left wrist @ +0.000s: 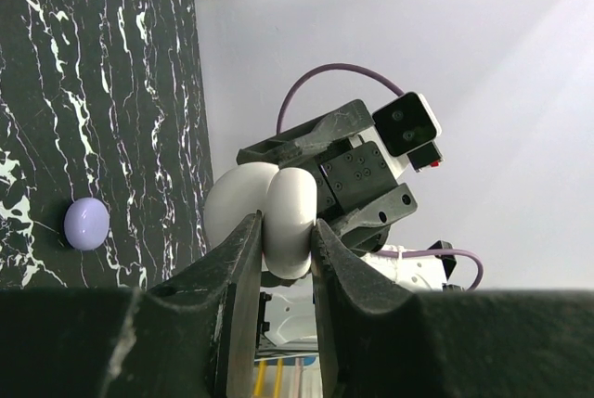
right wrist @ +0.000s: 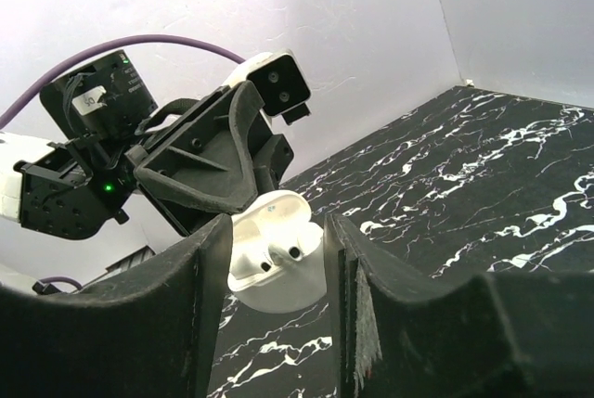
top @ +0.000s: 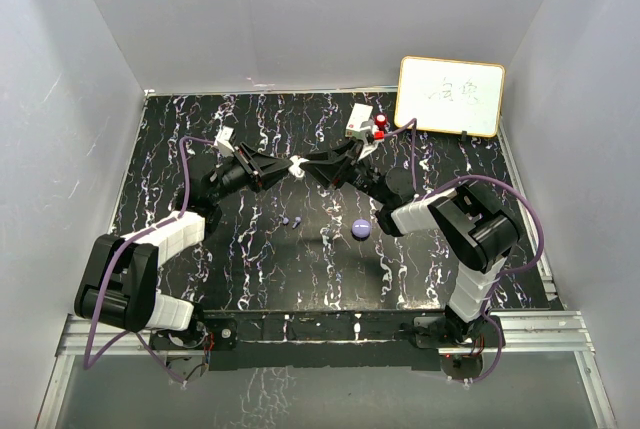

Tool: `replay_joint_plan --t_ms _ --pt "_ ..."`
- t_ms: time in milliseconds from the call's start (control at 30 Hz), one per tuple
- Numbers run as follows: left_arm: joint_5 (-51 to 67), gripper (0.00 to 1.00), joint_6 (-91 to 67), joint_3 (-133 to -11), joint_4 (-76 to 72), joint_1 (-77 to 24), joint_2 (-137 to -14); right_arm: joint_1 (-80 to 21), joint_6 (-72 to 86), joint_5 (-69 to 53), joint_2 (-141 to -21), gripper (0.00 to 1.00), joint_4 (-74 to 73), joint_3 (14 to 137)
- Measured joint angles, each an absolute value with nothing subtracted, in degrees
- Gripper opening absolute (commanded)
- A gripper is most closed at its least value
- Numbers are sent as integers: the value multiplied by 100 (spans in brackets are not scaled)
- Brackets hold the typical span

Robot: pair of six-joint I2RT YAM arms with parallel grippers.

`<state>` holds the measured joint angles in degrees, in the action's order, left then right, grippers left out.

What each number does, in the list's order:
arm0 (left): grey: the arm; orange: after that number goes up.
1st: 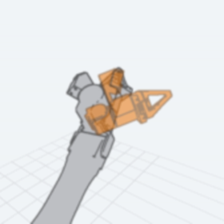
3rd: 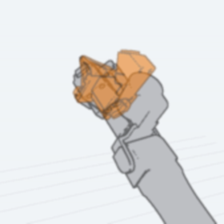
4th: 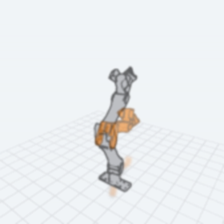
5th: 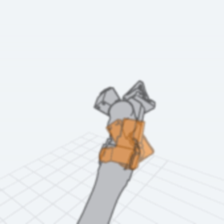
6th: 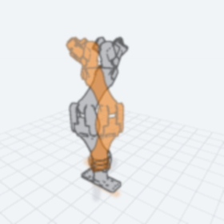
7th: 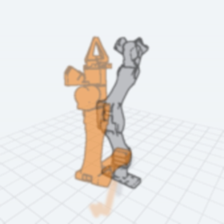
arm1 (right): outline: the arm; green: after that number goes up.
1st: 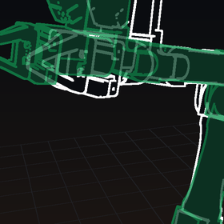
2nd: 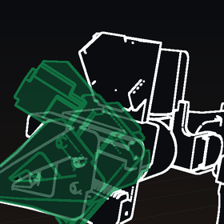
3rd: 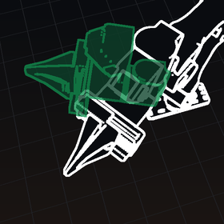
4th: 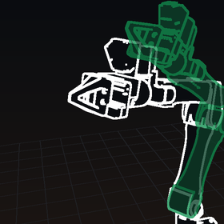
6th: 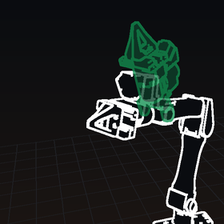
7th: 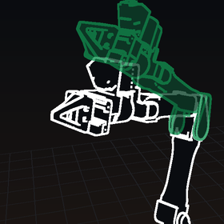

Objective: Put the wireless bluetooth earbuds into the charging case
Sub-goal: Place the earbud in the charging case.

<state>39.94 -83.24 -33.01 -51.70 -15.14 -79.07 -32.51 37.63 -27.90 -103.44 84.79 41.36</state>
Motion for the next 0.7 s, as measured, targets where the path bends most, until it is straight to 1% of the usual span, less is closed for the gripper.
replay_joint_plan --t_ms 67,200,400,700 --pt "3988 0 -8337 -3301 -5190 -1514 -7907 -3234 3771 -2775 -10344 44 8477 4136" --pt "3986 0 -8340 -3299 -5242 -1514 -7909 -3116 3809 -2696 -10344 51 8477 4145" --pt "3983 0 -8350 -3177 -5380 -1514 -8036 -2864 3887 -2563 -10232 56 8473 4145" --pt "3979 0 -8399 -3070 -5478 -1514 -8261 -2718 3743 -2449 -9402 53 8357 3920"
